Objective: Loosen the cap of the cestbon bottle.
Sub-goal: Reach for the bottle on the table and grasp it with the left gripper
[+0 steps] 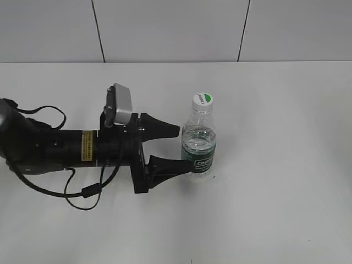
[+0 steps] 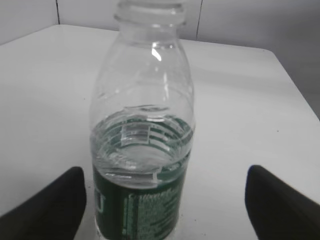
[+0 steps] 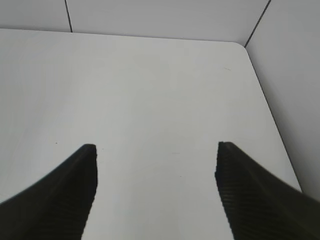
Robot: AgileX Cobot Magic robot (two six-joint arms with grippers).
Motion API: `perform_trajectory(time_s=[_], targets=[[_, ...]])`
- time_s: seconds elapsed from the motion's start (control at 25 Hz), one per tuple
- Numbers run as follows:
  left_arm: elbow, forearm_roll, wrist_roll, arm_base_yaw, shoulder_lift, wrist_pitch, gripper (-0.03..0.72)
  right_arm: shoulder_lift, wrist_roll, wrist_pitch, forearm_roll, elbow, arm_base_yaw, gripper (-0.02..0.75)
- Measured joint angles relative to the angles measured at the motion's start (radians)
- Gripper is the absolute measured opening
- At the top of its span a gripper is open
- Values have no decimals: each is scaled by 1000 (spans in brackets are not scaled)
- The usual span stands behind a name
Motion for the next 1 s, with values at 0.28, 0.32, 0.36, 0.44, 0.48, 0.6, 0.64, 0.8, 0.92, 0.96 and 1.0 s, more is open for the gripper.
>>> perform_trajectory(time_s=[0.28, 0.32, 0.36, 0.44, 0.48, 0.6, 0.64, 0.8, 0.92, 0.96, 1.0], targets=[[-83, -35, -29, -61, 12, 108, 589, 0, 0, -1, 0, 0, 0, 563], [-93, -47, -30, -65, 20, 114, 589, 0, 0, -2, 0, 0, 0, 563], [-103, -52, -31, -69, 32, 116, 589, 0, 0, -2, 0, 0, 0, 563], [-120, -64, -33, -76, 57, 118, 590, 0, 0, -2, 0, 0, 0, 563], [-129, -65, -34, -80, 70, 118, 590, 0, 0, -2, 0, 0, 0, 563], [-149, -72, -34, -93, 85, 122, 590, 0, 0, -2, -1, 0, 0, 563], [-156, -80, -34, -98, 86, 122, 590, 0, 0, -2, -1, 0, 0, 563], [-168, -108, -34, -107, 86, 129, 590, 0, 0, -2, -1, 0, 0, 563], [-168, -108, -34, -113, 86, 147, 590, 0, 0, -2, -1, -2, 0, 563], [-168, -107, -34, -114, 86, 157, 590, 0, 0, -2, -1, -2, 0, 563], [-168, -103, -34, -114, 86, 171, 590, 0, 0, -2, -1, -2, 0, 563]])
